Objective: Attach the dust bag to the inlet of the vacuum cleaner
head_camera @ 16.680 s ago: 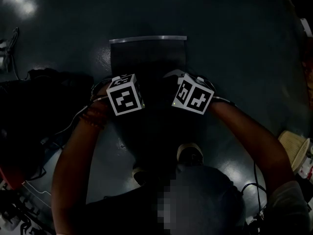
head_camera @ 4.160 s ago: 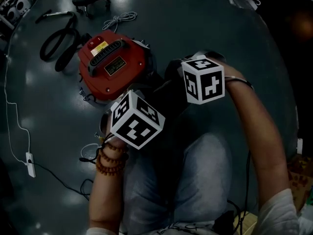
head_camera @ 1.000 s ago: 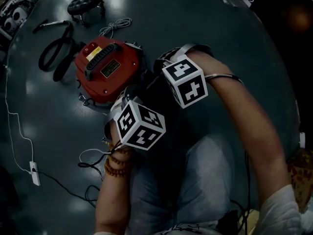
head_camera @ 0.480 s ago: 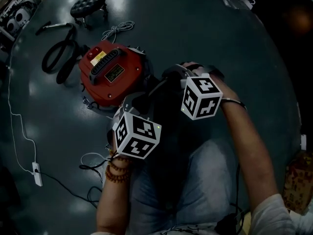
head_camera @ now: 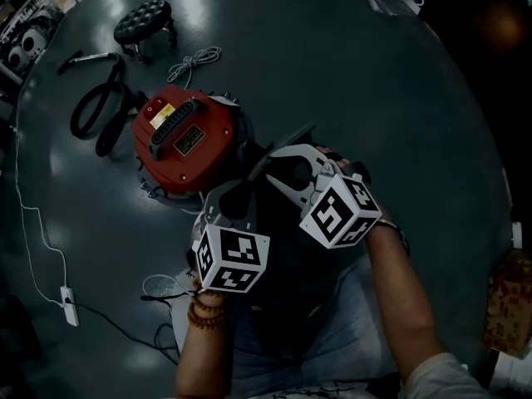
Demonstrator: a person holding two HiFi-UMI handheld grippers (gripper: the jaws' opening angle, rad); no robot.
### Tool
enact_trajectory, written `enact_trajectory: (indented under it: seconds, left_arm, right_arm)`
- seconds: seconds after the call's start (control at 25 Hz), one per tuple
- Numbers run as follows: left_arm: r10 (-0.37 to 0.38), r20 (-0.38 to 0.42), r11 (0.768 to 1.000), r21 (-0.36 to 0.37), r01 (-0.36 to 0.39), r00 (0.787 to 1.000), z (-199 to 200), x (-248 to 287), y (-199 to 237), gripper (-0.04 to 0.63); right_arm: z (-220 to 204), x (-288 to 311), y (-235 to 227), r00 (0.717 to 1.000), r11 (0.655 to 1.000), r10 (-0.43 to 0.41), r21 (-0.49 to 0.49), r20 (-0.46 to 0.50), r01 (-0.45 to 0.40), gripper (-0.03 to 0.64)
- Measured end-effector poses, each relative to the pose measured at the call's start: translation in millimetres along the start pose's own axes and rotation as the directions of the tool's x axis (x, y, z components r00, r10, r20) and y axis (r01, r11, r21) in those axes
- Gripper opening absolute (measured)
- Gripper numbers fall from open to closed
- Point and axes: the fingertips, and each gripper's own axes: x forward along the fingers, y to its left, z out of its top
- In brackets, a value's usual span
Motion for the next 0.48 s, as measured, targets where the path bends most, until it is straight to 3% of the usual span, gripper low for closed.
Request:
enact_trajectory:
  seconds: [0.24,0.48]
  left_arm:
    - [0.037,0.046,0.998,-0.054,-0.034,0.998,2.5,-6.2,0.6,0.026]
    - [0.084,0.189,0.988,-0.143,-0.057,0.978,20.9,-20.9,7.1,0.003]
  right_arm:
    - [-0.9,-6.1,11.7,0.994,0.971,-0.072,0.234,0.080,0.051,0.043]
    - [-1.6,-20.9,7.1,0.964,0.876,-0.185,0.477,0.192,0.073,0.012]
